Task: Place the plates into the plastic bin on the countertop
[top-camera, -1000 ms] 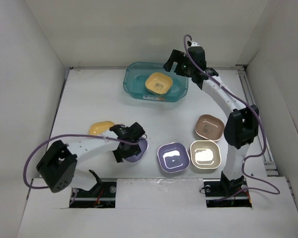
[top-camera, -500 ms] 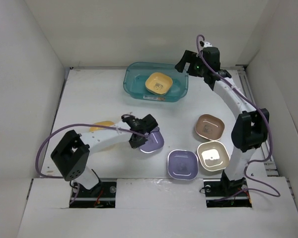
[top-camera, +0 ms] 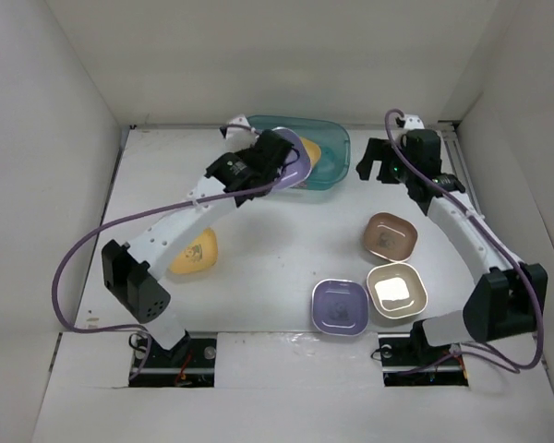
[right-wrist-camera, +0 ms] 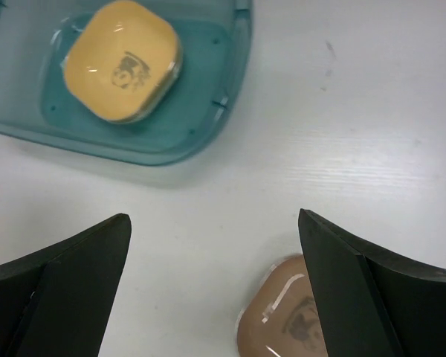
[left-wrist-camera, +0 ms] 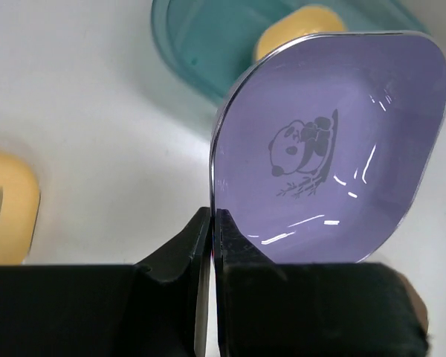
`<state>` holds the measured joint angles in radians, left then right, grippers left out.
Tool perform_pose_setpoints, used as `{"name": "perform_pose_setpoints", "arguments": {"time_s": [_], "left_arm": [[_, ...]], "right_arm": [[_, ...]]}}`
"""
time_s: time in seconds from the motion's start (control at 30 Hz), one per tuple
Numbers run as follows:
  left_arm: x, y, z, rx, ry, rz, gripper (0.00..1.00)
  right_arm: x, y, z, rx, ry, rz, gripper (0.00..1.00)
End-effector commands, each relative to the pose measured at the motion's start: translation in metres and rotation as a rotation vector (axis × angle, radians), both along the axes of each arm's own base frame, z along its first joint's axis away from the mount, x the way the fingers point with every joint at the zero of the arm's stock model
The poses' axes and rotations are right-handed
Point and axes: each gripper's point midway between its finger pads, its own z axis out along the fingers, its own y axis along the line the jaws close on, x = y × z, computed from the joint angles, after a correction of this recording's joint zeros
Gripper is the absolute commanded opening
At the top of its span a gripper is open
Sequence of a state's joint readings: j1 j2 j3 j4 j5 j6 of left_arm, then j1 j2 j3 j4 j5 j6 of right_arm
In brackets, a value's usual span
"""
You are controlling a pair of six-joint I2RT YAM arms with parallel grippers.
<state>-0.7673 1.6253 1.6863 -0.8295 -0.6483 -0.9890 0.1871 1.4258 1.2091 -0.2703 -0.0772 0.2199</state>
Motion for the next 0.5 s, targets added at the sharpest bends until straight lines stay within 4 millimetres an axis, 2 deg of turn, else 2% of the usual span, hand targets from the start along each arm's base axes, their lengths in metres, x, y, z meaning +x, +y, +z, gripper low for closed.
{"name": "perform_pose_setpoints", "arguments": {"time_s": [0.0,0.03,0.07,0.1,0.17,0.2,0.23,0.27,0.3,0.33,0.37,0.4,0.43,0.47], "left_arm": [[0.061,0.003,0.053,0.011,-0.197,-0.114,0.00],[0.073,0.008,0.053,0.013,-0.194,-0.113,0.00],[0.093,-0.001,0.032,-0.010,-0.139,-0.143,0.00],[0.116,0.012,0.051,-0.052,-0.173,-0.102,0.00],[0.140,0.012,0.045,-0.069,-0.166,-0.082,0.00],[0.160,0.002,0.038,-0.087,-0.159,-0.097,0.00],[0.173,0.002,0.036,-0.112,-0.171,-0.085,0.00],[0.181,-0.006,0.031,-0.125,-0.172,-0.101,0.00],[0.195,-0.013,0.004,-0.164,-0.127,-0.097,0.00],[0.204,-0.016,0.011,-0.203,-0.147,-0.092,0.00],[0.212,-0.015,0.004,-0.231,-0.137,-0.078,0.00],[0.216,-0.020,-0.014,-0.249,-0.099,-0.070,0.00],[0.219,-0.021,-0.018,-0.280,-0.093,-0.065,0.00],[0.220,-0.022,-0.022,-0.302,-0.089,-0.048,0.00]], "right_arm": [[-0.009,-0.041,0.019,-0.035,-0.076,-0.100,1.00],[-0.013,-0.047,0.023,-0.025,-0.087,-0.118,1.00],[-0.017,-0.051,0.024,-0.022,-0.081,-0.121,1.00],[-0.019,-0.061,0.015,-0.022,-0.051,-0.158,1.00],[-0.030,-0.073,0.014,-0.005,-0.042,-0.228,1.00],[-0.035,-0.080,0.012,-0.022,-0.043,-0.263,1.00],[-0.040,-0.088,0.000,-0.022,-0.031,-0.292,1.00],[-0.043,-0.095,0.008,-0.020,-0.072,-0.317,1.00],[-0.047,-0.101,0.002,-0.026,-0.064,-0.334,1.00],[-0.049,-0.114,-0.003,-0.024,-0.051,-0.380,1.00],[-0.053,-0.121,-0.012,-0.029,-0.025,-0.399,1.00],[-0.056,-0.125,-0.017,-0.018,-0.002,-0.413,1.00],[-0.056,-0.127,-0.017,-0.006,0.000,-0.407,1.00],[-0.063,-0.136,-0.030,-0.010,0.036,-0.432,1.00]]}}
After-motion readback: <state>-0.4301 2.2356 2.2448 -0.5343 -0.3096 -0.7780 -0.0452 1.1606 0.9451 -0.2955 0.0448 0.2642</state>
